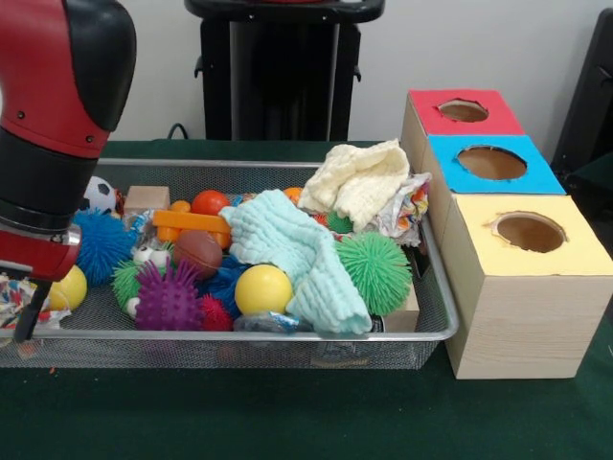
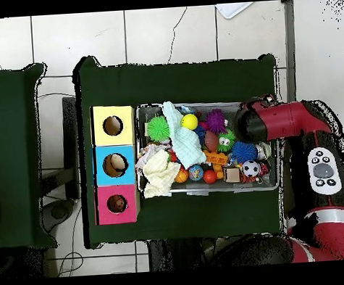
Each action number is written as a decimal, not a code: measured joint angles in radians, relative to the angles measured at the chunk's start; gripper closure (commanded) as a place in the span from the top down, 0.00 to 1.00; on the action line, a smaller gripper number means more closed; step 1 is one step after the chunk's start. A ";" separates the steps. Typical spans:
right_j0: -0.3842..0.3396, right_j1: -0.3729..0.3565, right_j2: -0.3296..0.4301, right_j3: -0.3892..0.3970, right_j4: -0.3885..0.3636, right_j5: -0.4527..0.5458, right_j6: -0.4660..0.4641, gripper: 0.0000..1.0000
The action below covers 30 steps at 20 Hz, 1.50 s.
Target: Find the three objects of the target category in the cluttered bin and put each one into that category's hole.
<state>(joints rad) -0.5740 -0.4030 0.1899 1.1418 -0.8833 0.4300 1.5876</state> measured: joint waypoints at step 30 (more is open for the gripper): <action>0.034 -0.016 -0.082 0.016 0.099 0.217 0.000 1.00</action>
<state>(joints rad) -0.5404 -0.4193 0.1080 1.1576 -0.7847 0.6470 1.5876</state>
